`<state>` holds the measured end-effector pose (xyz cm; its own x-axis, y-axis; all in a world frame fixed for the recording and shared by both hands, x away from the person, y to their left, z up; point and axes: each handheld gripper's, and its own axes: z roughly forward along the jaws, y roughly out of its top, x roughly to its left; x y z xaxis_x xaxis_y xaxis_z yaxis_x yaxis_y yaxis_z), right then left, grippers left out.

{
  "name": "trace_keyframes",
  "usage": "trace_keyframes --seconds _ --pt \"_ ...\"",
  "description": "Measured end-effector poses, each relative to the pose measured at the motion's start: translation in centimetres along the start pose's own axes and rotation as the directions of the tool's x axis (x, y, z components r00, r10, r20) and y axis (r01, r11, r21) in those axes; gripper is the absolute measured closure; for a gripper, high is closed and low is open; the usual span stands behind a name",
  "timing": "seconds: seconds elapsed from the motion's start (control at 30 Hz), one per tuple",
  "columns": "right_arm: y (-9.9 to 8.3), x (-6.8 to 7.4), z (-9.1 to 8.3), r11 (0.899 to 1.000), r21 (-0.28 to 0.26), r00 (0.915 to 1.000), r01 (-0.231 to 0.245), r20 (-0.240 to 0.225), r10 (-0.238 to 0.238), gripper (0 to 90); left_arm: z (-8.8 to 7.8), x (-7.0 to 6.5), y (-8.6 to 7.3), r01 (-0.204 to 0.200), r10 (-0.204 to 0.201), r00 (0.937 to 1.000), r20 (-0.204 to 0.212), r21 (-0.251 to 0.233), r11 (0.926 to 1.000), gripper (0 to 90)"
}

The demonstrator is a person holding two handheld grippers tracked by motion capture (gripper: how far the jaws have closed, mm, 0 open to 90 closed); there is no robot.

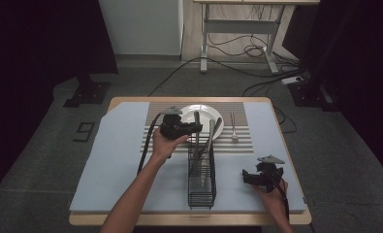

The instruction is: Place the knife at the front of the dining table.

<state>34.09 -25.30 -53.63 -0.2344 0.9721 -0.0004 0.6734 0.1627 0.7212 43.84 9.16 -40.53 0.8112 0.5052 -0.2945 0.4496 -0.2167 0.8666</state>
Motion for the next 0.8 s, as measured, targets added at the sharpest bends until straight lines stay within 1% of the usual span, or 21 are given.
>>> trace_keyframes --seconds 0.1,0.2,0.27,0.3,0.37,0.4,0.43,0.47,0.5,0.53,0.57,0.6,0.63,0.67,0.8 --pt "0.0 0.0 0.0 1.0 0.0 1.0 0.0 0.0 0.0 1.3 -0.5 -0.4 0.3 -0.004 0.005 0.9998 0.019 -0.021 0.9998 81.4" --pt "0.0 0.0 0.0 1.0 0.001 1.0 -0.001 0.0 0.001 1.3 -0.7 -0.7 0.4 -0.011 0.012 0.9995 0.029 -0.026 0.9996 82.2" --pt "0.0 0.0 0.0 1.0 0.001 1.0 -0.001 0.0 0.001 1.3 -1.0 -1.0 0.5 -0.004 0.006 0.9989 0.046 -0.04 0.9992 82.8" --pt "0.0 0.0 0.0 1.0 0.001 1.0 -0.001 0.0 0.001 1.3 -1.0 -1.0 0.5 -0.004 0.006 0.9989 0.046 -0.04 0.9992 83.0" --pt "0.0 0.0 0.0 1.0 0.001 1.0 -0.002 0.0 0.002 1.3 -1.4 -1.3 0.6 0.001 0.002 0.9983 0.058 -0.06 0.9982 83.5" --pt "0.0 0.0 0.0 1.0 0.001 1.0 -0.002 0.0 0.002 1.3 -1.4 -1.3 0.6 0.001 0.002 0.9983 0.058 -0.06 0.9982 83.6" --pt "0.0 0.0 0.0 1.0 0.001 1.0 -0.003 0.0 0.003 1.3 -1.7 -1.7 0.8 -0.011 0.015 0.9984 0.054 -0.075 0.9971 83.8" --pt "0.0 0.0 0.0 1.0 0.001 1.0 -0.003 0.0 0.003 1.3 -1.7 -1.7 0.8 -0.011 0.015 0.9984 0.054 -0.075 0.9971 83.9" --pt "0.0 0.0 0.0 1.0 0.003 1.0 0.0 -0.001 0.0 1.3 -2.1 -2.2 1.1 -0.039 0.042 0.9986 0.033 -0.084 0.9957 83.8" --pt "0.0 0.0 0.0 1.0 0.003 1.0 0.0 -0.001 0.0 1.3 -2.1 -2.2 1.1 -0.039 0.042 0.9986 0.033 -0.084 0.9957 83.9" --pt "0.0 0.0 0.0 1.0 0.003 1.0 0.0 -0.001 0.0 1.3 -2.6 -2.7 1.4 -0.063 0.065 0.9977 0.017 -0.096 0.9933 83.9" --pt "0.0 0.0 0.0 1.0 0.005 1.0 0.002 -0.002 -0.002 1.3 -2.9 -2.9 1.6 -0.072 0.073 0.9972 0.013 -0.103 0.992 83.9" --pt "0.0 0.0 0.0 1.0 0.005 1.0 0.003 -0.002 -0.003 1.3 -2.9 -2.9 1.6 -0.072 0.073 0.9972 0.013 -0.103 0.992 83.9" --pt "0.0 0.0 0.0 1.0 0.005 1.0 0.002 -0.002 -0.002 1.3 -3.5 -3.4 2.1 -0.085 0.086 0.9962 0.009 -0.119 0.9893 83.9" --pt "0.0 0.0 0.0 1.0 0.005 1.0 0.002 -0.002 -0.002 1.3 -4.9 -4.2 3.0 -0.099 0.1 0.995 -0.001 -0.165 0.9814 83.9"
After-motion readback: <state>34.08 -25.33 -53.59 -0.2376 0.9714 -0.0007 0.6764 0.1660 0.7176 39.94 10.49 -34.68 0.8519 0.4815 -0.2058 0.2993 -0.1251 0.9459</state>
